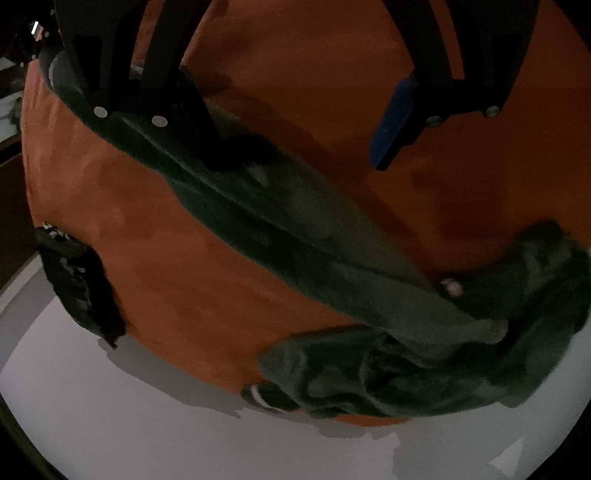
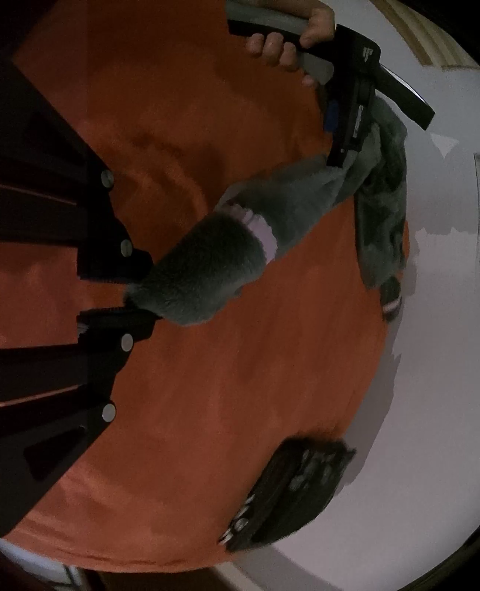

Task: Fold clothes
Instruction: 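Lift the held cuff with the right gripper and pull it across the bed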

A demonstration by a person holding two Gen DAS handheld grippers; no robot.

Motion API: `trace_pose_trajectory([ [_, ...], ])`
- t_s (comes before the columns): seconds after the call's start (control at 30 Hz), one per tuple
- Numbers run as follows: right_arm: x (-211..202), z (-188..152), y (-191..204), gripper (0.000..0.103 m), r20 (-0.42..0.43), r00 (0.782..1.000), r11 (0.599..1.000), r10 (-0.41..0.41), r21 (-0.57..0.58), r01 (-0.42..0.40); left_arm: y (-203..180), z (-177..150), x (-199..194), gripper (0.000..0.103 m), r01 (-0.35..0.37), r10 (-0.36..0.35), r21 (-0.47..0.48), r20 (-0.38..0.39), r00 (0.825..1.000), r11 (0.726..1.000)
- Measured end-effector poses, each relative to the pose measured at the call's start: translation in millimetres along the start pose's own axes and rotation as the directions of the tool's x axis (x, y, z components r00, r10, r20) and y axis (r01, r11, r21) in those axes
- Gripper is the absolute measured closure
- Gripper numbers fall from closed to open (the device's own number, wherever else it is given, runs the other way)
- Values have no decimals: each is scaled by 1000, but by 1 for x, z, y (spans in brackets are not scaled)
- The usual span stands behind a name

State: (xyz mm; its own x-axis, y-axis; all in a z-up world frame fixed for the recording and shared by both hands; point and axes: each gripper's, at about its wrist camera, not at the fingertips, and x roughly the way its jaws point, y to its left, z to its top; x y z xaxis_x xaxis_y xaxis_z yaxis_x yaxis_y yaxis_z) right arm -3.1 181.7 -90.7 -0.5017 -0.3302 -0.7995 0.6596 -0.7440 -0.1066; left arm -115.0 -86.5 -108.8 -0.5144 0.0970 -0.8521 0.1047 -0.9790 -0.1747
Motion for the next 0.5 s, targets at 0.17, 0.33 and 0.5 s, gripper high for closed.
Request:
trace_pose_trajectory([
  [0.17,-15,-26,-31,95,-21,998,997,-63,47,64,-25,5,15,20,55,-55,3,-28,998,998],
  [0.33,-31,-48,-61,95,-46,992,987,-119,100,124,-51,5,30,20,96,-95,17,-51,994,995],
  [0.5,-44,-58,-84,95,-60,983,975,-171,136,178,-73,0,45,20,136,-133,30,-78,988,990],
])
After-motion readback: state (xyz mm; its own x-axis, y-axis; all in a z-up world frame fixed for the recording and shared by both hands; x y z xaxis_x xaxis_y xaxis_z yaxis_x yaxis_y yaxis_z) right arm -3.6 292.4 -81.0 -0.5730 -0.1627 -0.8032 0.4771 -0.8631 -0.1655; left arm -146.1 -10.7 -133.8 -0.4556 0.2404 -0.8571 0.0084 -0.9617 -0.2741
